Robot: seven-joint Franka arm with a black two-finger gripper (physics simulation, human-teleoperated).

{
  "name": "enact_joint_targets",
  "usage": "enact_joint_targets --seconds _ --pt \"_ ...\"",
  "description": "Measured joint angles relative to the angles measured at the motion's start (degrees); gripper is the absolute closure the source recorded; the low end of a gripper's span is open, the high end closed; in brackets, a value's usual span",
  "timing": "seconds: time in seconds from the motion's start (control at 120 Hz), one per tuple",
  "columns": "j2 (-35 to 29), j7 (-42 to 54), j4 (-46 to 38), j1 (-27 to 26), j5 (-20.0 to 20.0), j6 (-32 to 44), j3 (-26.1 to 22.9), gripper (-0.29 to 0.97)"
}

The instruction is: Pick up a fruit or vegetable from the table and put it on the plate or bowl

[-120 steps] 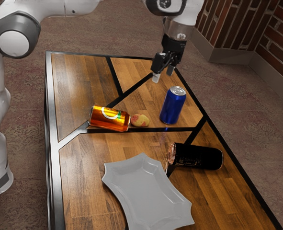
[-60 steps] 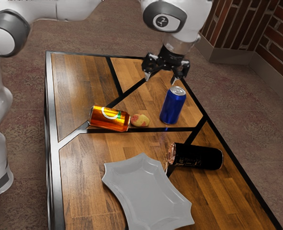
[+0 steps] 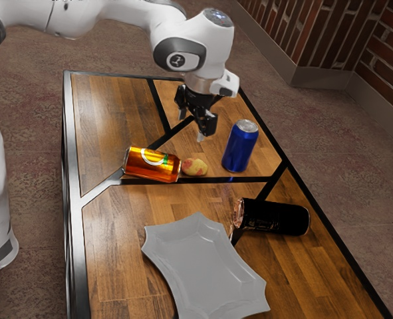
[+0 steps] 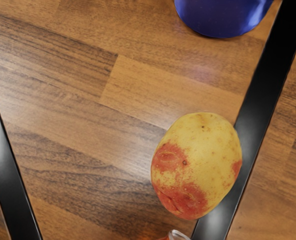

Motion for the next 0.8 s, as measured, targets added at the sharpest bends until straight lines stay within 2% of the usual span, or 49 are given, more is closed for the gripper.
enact_joint_targets --seconds 0.192,0.292,0.383,0.658,0.8 --pt "-0.8 14.4 -2.3 -0.2 -2.1 4.5 -0.4 0.0" --pt "-5.2 20.2 -8.3 -0.1 -4.9 6.6 -0.5 0.0" --pt "-6.1 24.7 -10.1 -0.2 -6.7 8.4 -1.4 0.0" --pt "-3.1 34.7 -10.3 3.2 -8.0 12.4 -1.4 0.0" --pt "0.7 38.4 -9.9 4.6 -7.8 13.9 -1.3 0.01"
